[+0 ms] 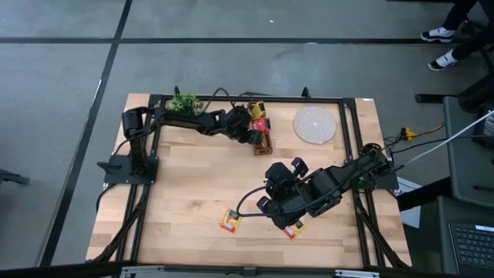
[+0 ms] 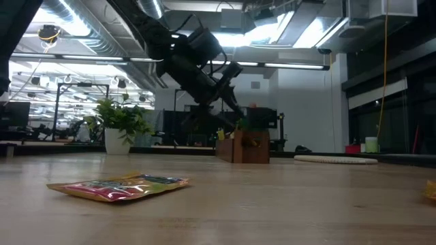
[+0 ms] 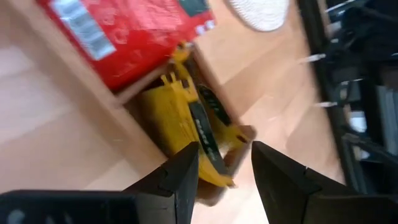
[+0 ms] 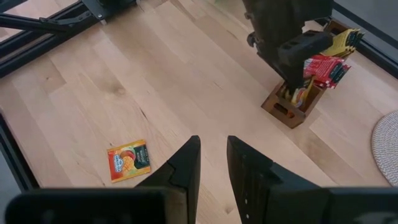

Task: Pick & Place Tea
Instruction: Adjust the orange tea bags in the wooden organizer

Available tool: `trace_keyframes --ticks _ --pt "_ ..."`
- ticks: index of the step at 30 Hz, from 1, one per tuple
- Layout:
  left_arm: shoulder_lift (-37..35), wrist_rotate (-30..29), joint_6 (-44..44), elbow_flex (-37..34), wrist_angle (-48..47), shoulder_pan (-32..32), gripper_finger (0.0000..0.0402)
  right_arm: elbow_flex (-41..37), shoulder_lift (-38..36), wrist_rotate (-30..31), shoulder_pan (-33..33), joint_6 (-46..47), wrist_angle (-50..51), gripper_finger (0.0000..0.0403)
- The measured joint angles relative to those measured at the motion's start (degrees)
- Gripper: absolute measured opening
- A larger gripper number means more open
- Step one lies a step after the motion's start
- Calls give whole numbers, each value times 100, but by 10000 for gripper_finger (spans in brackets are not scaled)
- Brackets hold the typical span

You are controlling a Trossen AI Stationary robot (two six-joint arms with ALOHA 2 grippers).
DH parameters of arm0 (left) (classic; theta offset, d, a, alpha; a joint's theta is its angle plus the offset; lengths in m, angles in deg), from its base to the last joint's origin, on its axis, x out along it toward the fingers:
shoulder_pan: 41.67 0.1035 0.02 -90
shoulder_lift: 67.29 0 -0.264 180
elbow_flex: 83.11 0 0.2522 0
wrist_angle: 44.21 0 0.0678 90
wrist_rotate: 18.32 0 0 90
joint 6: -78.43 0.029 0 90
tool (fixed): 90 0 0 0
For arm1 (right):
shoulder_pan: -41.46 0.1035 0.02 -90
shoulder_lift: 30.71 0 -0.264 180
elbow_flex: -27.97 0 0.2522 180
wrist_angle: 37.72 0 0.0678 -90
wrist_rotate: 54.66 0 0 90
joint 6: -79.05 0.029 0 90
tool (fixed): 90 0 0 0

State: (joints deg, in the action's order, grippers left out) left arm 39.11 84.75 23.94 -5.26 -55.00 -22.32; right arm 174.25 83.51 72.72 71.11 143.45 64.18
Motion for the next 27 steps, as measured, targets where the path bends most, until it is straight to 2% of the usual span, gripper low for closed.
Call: trace_keyframes --ticks 4,10,20,27 --pt "2 13 225 167 -458 67 143 -1 0 0 0 0 0 82" --pt "2 20 267 167 -499 61 143 0 0 3 0 -18 2 82" --pt "-1 163 148 167 -325 19 143 -1 0 4 0 -20 2 82" --pt "-5 187 -131 167 170 15 143 -1 0 7 0 -26 2 82"
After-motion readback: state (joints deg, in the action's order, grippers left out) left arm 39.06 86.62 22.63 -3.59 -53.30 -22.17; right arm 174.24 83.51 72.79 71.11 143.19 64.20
